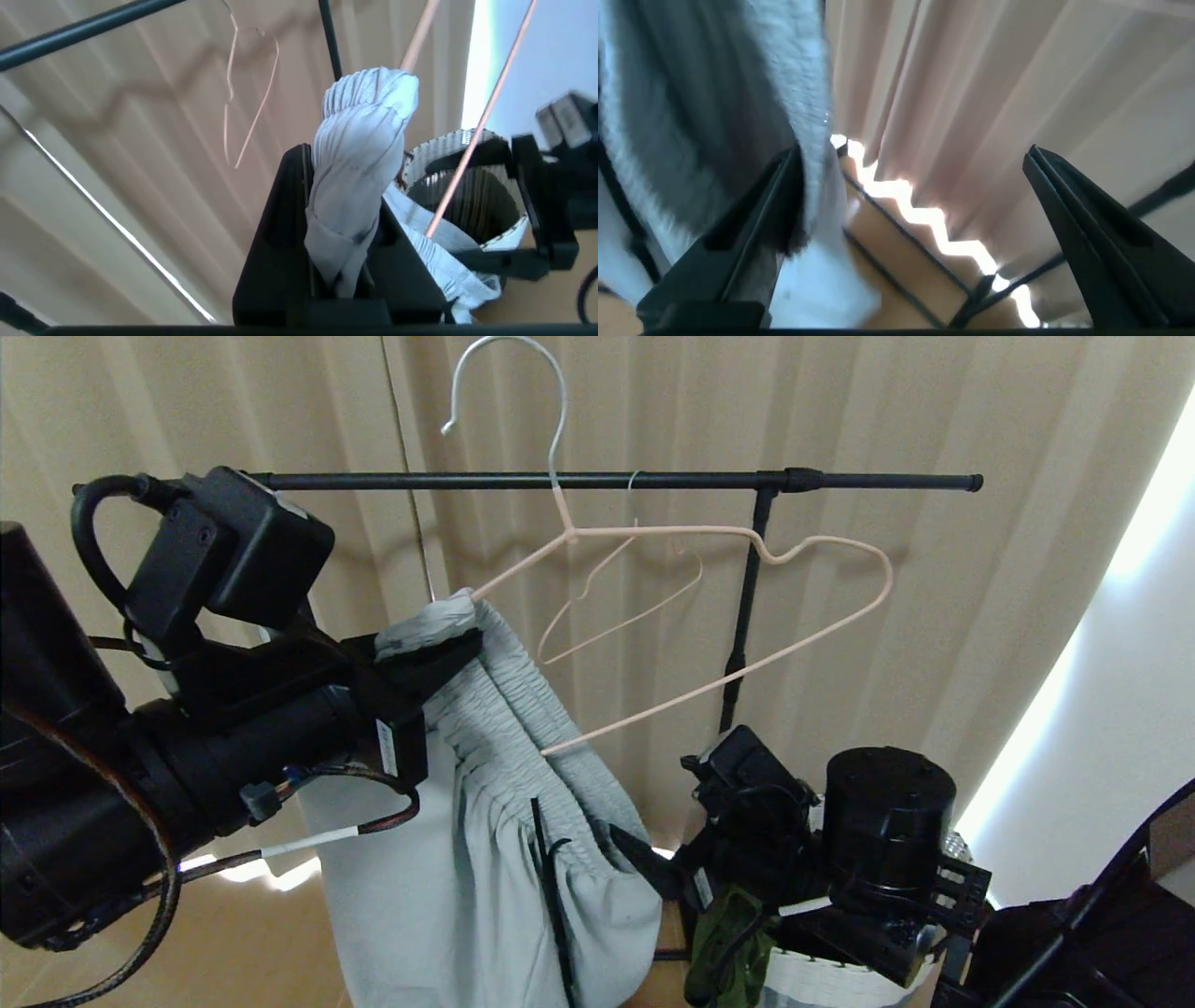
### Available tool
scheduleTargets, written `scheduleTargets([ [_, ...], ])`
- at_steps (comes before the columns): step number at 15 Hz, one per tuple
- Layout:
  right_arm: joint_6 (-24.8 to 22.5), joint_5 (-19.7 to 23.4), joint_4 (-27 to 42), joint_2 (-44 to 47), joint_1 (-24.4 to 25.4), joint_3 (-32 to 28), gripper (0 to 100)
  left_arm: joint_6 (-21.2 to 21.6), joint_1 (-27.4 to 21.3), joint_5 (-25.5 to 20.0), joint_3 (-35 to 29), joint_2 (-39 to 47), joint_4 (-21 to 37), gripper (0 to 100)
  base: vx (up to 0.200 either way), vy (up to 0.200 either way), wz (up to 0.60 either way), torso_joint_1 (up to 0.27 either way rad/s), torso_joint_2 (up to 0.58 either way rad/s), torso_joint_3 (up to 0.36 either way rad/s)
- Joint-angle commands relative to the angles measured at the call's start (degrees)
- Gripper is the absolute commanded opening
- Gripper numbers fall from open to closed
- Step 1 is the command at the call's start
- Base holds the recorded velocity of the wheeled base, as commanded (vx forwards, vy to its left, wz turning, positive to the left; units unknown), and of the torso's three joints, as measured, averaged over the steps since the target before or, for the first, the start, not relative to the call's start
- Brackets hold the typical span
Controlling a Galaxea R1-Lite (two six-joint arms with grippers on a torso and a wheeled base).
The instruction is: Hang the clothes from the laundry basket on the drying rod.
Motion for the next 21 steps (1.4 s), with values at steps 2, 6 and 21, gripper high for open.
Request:
scheduleTargets([
  [2,-0.25,-0.17,-4.99,0.3,-3.23,4.75,100,1.83,2.1,0.17,0.47,-0.16,-0.01,0,0.0,0.0,0.0,0.0,0.0,0.0],
  [6,-0.25,-0.08,-7.54,-1.29,-10.35,5.99,100,11.5,6.58,0.17,3.63,0.28,-0.01,0,0.0,0.0,0.0,0.0,0.0,0.0],
  [21,-0.25,0.53,-6.83,-2.52,-19.84,2.38,100,33.39,18.45,0.08,12.6,-0.86,-0.01,0,0.0,0.0,0.0,0.0,0.0,0.0],
])
